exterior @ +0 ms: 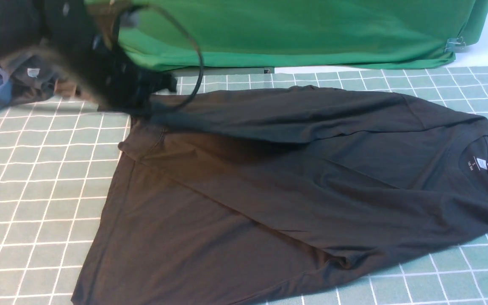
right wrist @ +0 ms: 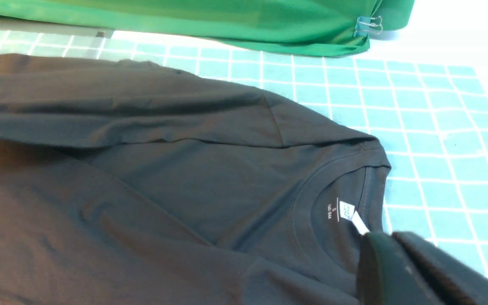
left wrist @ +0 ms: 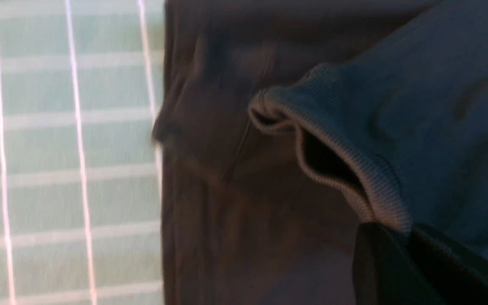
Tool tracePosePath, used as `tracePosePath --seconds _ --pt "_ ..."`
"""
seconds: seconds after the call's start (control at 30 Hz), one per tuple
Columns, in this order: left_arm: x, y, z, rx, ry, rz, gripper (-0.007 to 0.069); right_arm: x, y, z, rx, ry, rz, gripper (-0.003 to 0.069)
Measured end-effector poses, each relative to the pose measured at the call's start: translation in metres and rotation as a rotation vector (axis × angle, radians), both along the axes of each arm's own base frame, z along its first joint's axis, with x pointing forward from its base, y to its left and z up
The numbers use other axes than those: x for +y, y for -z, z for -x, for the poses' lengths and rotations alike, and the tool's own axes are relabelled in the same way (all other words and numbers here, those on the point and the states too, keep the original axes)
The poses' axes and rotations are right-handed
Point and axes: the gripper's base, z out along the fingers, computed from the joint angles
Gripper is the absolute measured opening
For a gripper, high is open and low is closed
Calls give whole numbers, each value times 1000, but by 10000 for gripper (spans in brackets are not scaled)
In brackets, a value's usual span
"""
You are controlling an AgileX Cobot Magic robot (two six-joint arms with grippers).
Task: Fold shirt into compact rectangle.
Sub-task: 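Fold the left side of the dark shirt inward over its body with the left gripper, then grasp the near edge of the shirt at its hem and shoulder corners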
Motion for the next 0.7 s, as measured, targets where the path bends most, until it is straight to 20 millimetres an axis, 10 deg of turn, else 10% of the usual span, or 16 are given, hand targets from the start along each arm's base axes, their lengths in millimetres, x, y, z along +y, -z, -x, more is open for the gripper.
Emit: tracePosePath --seconds 0.43,0.7 --pt "3 52 19 156 0 -21 42 1 0 0 4 3 -21 20" --pt "8 60 37 375 35 -98 348 2 5 -3 52 -3 -17 22"
